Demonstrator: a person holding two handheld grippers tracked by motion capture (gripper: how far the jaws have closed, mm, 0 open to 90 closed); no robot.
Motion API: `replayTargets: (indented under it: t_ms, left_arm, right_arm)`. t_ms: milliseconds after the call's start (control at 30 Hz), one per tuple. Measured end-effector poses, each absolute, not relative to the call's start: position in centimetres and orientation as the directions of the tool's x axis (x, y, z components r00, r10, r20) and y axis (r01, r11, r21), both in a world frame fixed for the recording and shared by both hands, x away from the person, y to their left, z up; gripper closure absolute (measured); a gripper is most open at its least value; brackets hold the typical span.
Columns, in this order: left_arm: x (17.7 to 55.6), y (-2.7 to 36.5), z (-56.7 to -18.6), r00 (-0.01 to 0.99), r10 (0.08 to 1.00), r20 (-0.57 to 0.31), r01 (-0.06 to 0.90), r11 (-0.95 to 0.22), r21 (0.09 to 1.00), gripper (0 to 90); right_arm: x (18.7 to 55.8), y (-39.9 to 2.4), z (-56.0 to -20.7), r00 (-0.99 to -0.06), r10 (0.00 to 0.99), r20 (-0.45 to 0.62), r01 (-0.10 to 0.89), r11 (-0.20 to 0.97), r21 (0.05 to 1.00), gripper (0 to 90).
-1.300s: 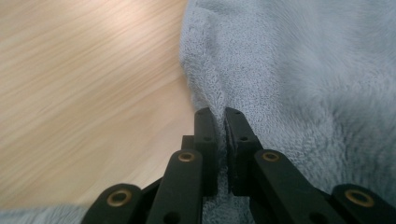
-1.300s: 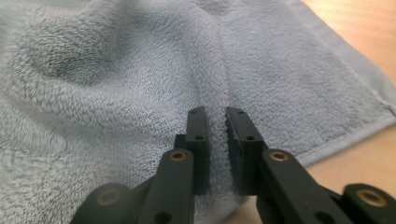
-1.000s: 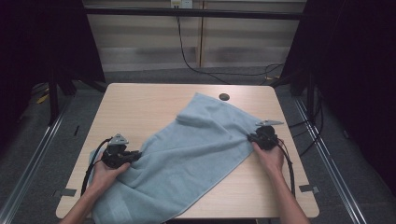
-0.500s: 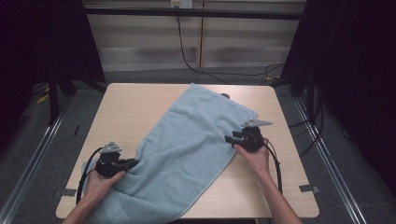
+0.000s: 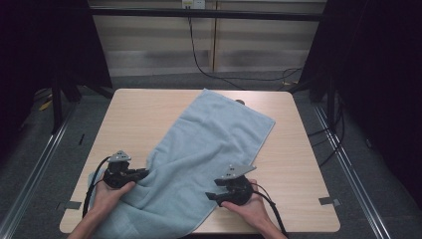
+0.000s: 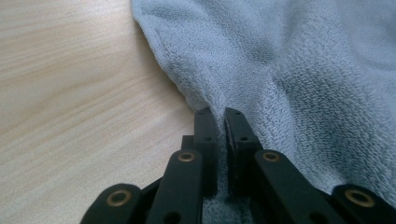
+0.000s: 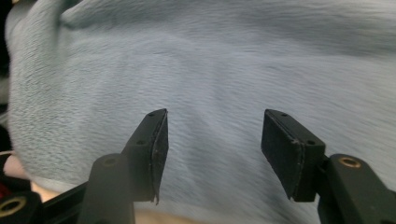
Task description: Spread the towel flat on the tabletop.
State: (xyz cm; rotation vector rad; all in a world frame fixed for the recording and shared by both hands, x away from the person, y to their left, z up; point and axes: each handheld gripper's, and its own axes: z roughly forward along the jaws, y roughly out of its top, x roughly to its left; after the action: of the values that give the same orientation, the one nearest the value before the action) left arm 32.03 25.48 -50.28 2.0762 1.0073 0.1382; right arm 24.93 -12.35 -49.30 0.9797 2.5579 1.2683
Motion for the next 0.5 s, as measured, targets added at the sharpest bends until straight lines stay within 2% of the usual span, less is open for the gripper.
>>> replayTargets:
  t_ms: [100, 200, 267, 300, 500]
  left_arm:
    - [32.2, 25.4, -50.3, 0.669, 0.704, -0.237, 0.616, -0.347, 0.708, 85.1]
    - [32.3, 25.5, -50.3, 0.660, 0.708, -0.252, 0.628, -0.336, 0.702, 85.2]
    - [32.5, 25.5, -50.2, 0.661, 0.707, -0.252, 0.629, -0.339, 0.700, 85.2]
    - [32.6, 25.5, -50.0, 0.656, 0.711, -0.253, 0.631, -0.332, 0.701, 85.3]
    - [32.1, 26.2, -48.8, 0.660, 0.696, -0.284, 0.617, -0.285, 0.734, 85.3]
  right_arm:
    - [24.8, -11.0, -49.8, -0.805, 0.575, 0.146, 0.481, 0.488, 0.728, 41.1]
    - [24.3, -10.4, -50.4, -0.813, 0.580, 0.044, 0.422, 0.537, 0.730, 49.5]
    - [24.3, -10.7, -50.2, -0.812, 0.583, 0.037, 0.422, 0.541, 0.728, 78.1]
    - [24.4, -11.0, -50.2, -0.803, 0.594, 0.040, 0.430, 0.532, 0.730, 84.0]
    - [24.9, -13.1, -49.5, -0.772, 0.628, 0.095, 0.478, 0.476, 0.738, 86.5]
